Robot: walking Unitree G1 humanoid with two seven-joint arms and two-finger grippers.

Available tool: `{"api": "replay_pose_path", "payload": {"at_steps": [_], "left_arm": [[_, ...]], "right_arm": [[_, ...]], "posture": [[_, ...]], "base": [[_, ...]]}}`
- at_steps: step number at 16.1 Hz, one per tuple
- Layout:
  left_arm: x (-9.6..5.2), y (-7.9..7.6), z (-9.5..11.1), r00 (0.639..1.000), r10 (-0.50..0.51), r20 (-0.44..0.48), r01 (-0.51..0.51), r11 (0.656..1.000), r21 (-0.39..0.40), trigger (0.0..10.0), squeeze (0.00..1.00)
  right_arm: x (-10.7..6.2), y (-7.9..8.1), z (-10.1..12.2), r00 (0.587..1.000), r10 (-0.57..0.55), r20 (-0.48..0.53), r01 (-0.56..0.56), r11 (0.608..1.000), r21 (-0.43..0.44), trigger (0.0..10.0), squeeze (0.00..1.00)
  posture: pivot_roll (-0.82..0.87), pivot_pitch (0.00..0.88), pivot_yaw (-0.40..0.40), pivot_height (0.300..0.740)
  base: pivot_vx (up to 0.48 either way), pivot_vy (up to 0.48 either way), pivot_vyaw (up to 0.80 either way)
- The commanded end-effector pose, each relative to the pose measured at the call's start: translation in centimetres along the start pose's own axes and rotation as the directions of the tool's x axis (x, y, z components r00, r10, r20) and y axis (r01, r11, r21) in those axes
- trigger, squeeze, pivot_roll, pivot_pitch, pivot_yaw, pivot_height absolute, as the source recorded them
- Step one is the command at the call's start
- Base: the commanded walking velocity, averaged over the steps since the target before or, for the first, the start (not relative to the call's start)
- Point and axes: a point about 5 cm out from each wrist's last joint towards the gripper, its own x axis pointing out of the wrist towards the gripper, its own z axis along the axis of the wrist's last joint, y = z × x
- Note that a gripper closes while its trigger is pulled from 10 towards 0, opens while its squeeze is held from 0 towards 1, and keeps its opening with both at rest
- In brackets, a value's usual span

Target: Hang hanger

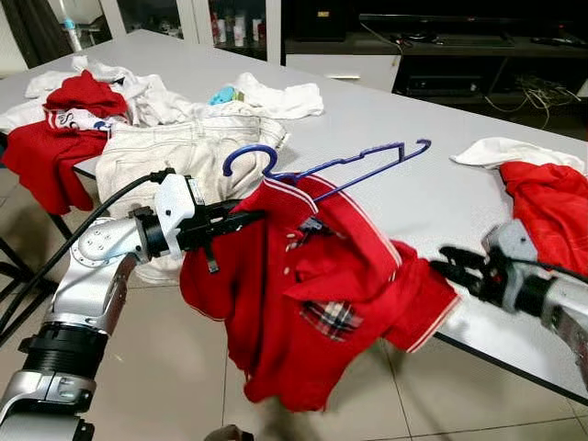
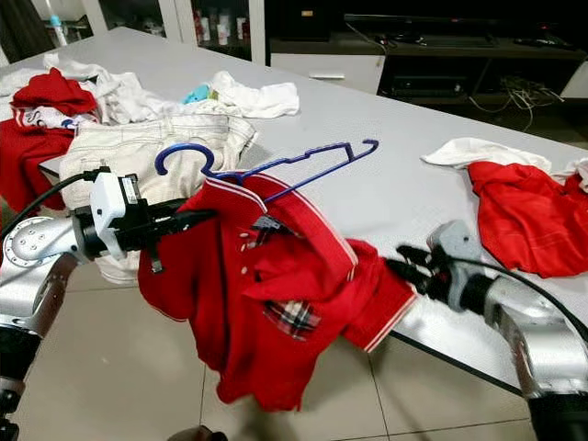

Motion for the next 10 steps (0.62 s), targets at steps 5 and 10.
{"api": "replay_pose_path", "payload": {"at_steps": [5, 10], "left_arm": [[0.6, 0.7, 1.1, 0.998, 0.04, 0.054, -0.042, 0.998, 0.046, 10.0, 0.0], [0.6, 0.7, 1.3, 0.997, 0.045, 0.063, -0.048, 0.997, 0.054, 10.0, 0.0]], "right_arm": [[1.5, 1.9, -0.6, 0.998, 0.044, -0.05, -0.045, 0.999, -0.022, 10.0, 0.0], [2.7, 0.6, -1.2, 0.983, -0.164, -0.079, 0.163, 0.986, -0.019, 10.0, 0.0]], "posture": [[-0.05, 0.0, -0.029, 0.74], [-0.04, 0.0, -0.033, 0.74]], "base": [[0.0, 0.0, 0.0], [0.0, 0.0, 0.0]]}}
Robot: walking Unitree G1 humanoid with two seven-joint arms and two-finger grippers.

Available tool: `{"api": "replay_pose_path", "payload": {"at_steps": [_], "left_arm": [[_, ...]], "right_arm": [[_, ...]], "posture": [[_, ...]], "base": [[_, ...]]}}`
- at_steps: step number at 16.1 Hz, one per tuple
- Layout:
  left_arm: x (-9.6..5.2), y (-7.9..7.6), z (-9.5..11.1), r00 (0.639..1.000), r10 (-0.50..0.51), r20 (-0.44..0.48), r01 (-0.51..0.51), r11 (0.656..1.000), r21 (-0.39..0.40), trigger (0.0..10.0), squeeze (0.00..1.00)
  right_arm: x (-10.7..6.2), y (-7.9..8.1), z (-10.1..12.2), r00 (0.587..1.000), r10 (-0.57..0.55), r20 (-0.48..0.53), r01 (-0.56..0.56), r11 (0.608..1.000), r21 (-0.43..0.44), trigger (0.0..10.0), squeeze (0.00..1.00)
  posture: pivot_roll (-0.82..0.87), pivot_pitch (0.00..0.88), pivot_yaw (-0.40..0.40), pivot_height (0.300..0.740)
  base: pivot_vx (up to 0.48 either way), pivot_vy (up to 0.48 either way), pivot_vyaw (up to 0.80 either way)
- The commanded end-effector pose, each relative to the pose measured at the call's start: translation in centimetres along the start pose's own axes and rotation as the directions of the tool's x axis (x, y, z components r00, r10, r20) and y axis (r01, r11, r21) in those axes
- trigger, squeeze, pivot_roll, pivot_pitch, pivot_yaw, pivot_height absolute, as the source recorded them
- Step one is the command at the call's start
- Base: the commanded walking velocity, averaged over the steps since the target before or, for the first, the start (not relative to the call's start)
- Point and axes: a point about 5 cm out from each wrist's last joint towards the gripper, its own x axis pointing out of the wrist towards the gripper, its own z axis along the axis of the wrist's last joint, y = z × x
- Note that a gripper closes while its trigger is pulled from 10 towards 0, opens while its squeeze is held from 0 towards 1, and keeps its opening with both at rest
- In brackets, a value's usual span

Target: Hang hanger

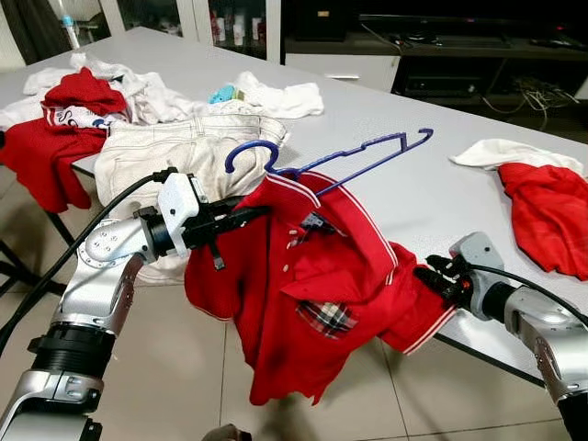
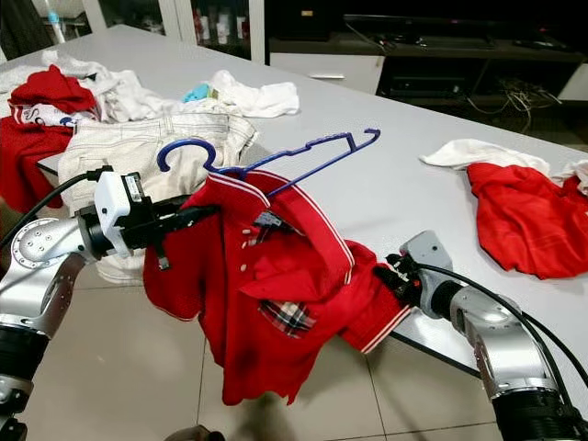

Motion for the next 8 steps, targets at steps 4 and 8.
{"api": "replay_pose_path", "payload": {"at_steps": [4, 8], "left_arm": [[0.2, 0.4, 1.2, 0.999, 0.015, 0.038, -0.017, 0.999, 0.047, 10.0, 0.0], [0.4, 0.2, 1.1, 0.999, 0.012, 0.042, -0.013, 0.999, 0.041, 10.0, 0.0]], "right_arm": [[-0.5, -0.5, 0.1, 1.0, 0.012, 0.0, -0.012, 0.999, 0.047, 10.0, 0.04], [-1.2, -0.2, 1.7, 0.992, 0.083, 0.098, -0.094, 0.988, 0.122, 10.0, 0.19]], "posture": [[-0.04, 0.0, -0.044, 0.74], [-0.05, 0.0, -0.047, 0.74]], "base": [[0.0, 0.0, 0.0], [0.0, 0.0, 0.0]]}}
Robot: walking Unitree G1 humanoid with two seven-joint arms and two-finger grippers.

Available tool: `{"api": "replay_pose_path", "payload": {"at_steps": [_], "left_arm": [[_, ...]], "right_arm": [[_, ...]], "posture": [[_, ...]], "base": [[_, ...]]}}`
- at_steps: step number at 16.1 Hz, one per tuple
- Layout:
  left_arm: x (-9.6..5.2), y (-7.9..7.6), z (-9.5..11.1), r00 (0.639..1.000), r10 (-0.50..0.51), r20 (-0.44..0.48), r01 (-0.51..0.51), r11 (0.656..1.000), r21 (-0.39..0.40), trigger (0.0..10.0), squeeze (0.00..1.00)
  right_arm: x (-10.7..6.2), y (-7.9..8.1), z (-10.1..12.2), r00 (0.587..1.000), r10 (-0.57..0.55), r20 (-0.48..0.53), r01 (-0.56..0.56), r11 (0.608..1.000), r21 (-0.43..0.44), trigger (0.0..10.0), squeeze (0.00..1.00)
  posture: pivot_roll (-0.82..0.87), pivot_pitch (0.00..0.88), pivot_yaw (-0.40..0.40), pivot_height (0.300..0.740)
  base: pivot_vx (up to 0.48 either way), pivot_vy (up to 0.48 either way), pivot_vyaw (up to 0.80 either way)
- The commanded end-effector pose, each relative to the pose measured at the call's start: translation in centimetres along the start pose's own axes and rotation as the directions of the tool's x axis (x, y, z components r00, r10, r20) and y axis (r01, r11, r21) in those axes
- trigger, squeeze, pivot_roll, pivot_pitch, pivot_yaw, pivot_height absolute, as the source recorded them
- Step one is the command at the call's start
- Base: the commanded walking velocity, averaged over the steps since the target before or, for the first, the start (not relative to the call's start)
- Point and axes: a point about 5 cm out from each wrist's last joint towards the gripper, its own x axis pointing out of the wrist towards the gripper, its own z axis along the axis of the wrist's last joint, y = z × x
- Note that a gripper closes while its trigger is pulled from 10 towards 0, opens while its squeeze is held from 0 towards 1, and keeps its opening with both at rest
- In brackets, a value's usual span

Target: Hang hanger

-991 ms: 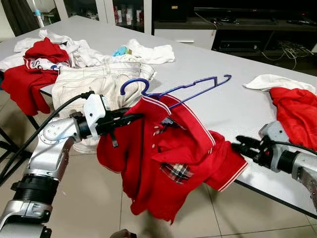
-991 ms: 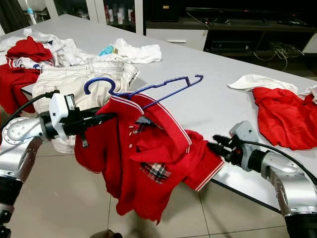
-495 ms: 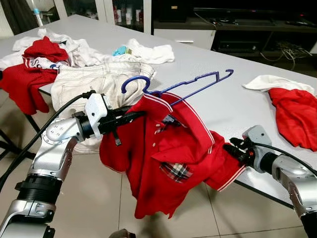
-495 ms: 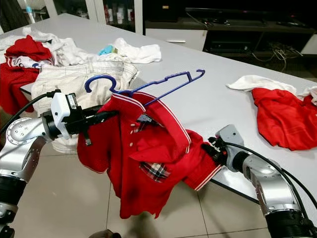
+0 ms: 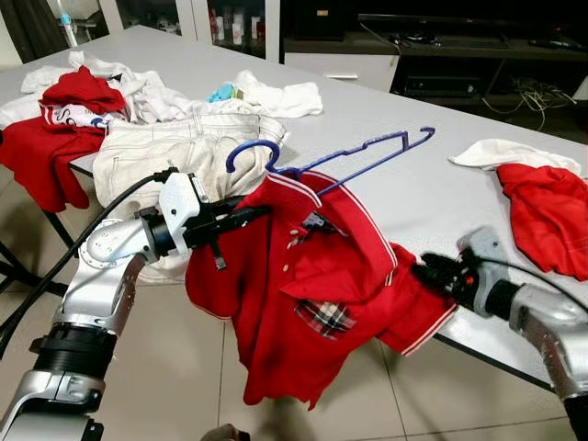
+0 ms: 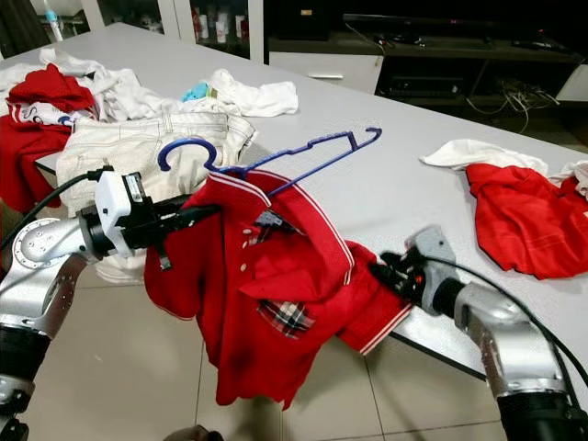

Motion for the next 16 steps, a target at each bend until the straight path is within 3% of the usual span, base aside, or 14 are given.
{"api": "replay_pose_path", "payload": {"at_steps": [1, 2, 3, 4, 6, 16], "left_arm": [[0.36, 0.29, 1.04, 0.999, 0.008, 0.036, -0.01, 0.999, 0.042, 10.0, 0.0], [0.39, 0.27, 1.05, 0.999, 0.007, 0.037, -0.008, 0.999, 0.042, 10.0, 0.0], [0.4, 0.27, 1.04, 0.999, 0.006, 0.037, -0.007, 0.999, 0.042, 10.0, 0.0], [0.4, 0.26, 1.04, 0.999, 0.005, 0.037, -0.007, 0.999, 0.041, 10.0, 0.0], [0.43, 0.23, 1.02, 0.999, 0.005, 0.037, -0.006, 0.999, 0.041, 10.0, 0.0], [0.44, 0.23, 1.01, 0.999, 0.005, 0.037, -0.006, 0.999, 0.041, 10.0, 0.0]], "right_arm": [[-0.51, -0.53, 0.55, 1.0, -0.013, 0.017, 0.012, 1.0, 0.009, 10.0, 0.18], [-0.62, -0.67, 0.7, 1.0, -0.011, 0.026, 0.011, 1.0, 0.023, 10.0, 0.19], [-0.81, -0.74, 0.99, 0.999, -0.001, 0.04, -0.001, 0.999, 0.032, 10.0, 0.4], [-0.97, -0.64, 1.19, 0.999, 0.019, 0.048, -0.02, 0.999, 0.038, 10.0, 1.0], [-1.03, 0.04, 1.06, 0.997, 0.074, 0.027, -0.074, 0.997, 0.014, 10.0, 1.0], [-0.99, 0.1, 0.96, 0.997, 0.076, 0.019, -0.076, 0.997, 0.008, 10.0, 1.0]], "posture": [[-0.05, 0.0, -0.047, 0.74], [-0.05, 0.0, -0.047, 0.74], [-0.05, 0.0, -0.047, 0.74], [-0.05, 0.0, -0.047, 0.74], [-0.05, 0.0, -0.047, 0.74], [-0.05, 0.0, -0.047, 0.74]], "base": [[0.0, 0.0, 0.0], [0.0, 0.0, 0.0], [0.0, 0.0, 0.0], [0.0, 0.0, 0.0], [0.0, 0.0, 0.0], [0.0, 0.0, 0.0]]}}
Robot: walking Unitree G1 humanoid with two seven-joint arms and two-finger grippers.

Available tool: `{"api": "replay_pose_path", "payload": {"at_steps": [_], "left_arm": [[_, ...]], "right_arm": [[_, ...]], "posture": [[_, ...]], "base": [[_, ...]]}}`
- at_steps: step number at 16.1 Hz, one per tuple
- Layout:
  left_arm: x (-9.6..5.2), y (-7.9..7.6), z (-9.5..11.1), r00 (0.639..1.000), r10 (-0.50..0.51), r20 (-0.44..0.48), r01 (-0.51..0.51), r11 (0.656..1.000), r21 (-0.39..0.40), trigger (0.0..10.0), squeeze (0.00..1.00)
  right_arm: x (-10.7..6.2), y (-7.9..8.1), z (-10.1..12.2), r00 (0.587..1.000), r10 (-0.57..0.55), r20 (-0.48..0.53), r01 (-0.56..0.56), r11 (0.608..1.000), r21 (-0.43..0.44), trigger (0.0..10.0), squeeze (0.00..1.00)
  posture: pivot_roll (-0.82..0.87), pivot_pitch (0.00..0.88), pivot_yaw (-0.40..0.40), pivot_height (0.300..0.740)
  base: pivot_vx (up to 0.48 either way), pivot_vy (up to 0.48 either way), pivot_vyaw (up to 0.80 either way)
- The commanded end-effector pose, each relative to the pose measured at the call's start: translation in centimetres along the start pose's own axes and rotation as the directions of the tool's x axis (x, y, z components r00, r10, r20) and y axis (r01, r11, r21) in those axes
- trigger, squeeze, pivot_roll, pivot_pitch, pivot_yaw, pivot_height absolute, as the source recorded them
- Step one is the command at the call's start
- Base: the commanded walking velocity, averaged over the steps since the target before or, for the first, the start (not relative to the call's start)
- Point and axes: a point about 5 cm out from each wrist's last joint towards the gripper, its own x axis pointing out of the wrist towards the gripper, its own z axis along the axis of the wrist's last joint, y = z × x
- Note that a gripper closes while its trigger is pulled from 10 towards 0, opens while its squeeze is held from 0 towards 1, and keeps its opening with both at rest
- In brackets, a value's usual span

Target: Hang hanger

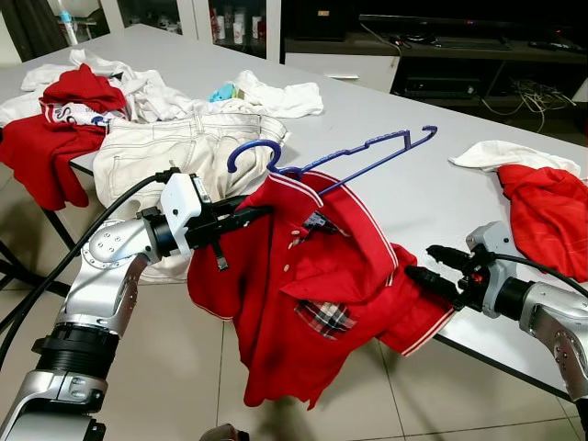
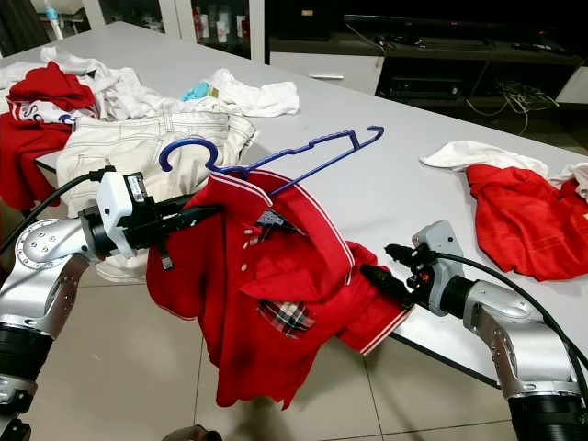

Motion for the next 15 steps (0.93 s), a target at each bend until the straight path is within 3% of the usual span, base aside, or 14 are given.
{"api": "replay_pose_path", "payload": {"at_steps": [1, 7, 8, 9, 15], "left_arm": [[0.3, 0.3, 1.0, 0.999, 0.005, 0.032, -0.006, 0.999, 0.045, 10.0, 0.0], [0.3, 0.3, 1.0, 0.999, 0.005, 0.032, -0.007, 0.999, 0.045, 10.0, 0.0], [0.3, 0.2, 0.9, 1.0, 0.003, 0.029, -0.005, 0.999, 0.047, 10.0, 0.0], [0.3, 0.1, 0.9, 1.0, 0.002, 0.027, -0.004, 0.999, 0.048, 10.0, 0.0], [0.6, 0.2, 0.9, 1.0, -0.005, 0.029, 0.004, 0.999, 0.047, 10.0, 0.0]], "right_arm": [[-0.2, -0.1, 0.3, 1.0, 0.004, 0.003, -0.004, 1.0, -0.011, 10.0, 1.0], [-0.1, -0.1, 0.1, 1.0, 0.001, -0.018, -0.001, 1.0, -0.028, 10.0, 1.0], [2.8, 1.1, -1.8, 0.993, 0.005, -0.12, -0.013, 0.998, -0.067, 10.0, 0.0], [4.0, 1.7, -2.4, 0.989, 0.008, -0.151, -0.022, 0.996, -0.086, 10.0, 0.0], [3.6, 0.7, -2.4, 0.991, -0.067, -0.116, 0.055, 0.993, -0.101, 10.0, 0.0]], "posture": [[-0.05, 0.0, -0.047, 0.74], [-0.05, 0.0, -0.047, 0.74], [-0.04, 0.0, -0.046, 0.74], [-0.04, 0.0, -0.045, 0.74], [-0.05, 0.0, -0.036, 0.74]], "base": [[0.0, 0.0, 0.0], [0.0, 0.0, 0.0], [0.0, 0.0, 0.0], [0.0, 0.0, 0.0], [0.0, 0.0, 0.0]]}}
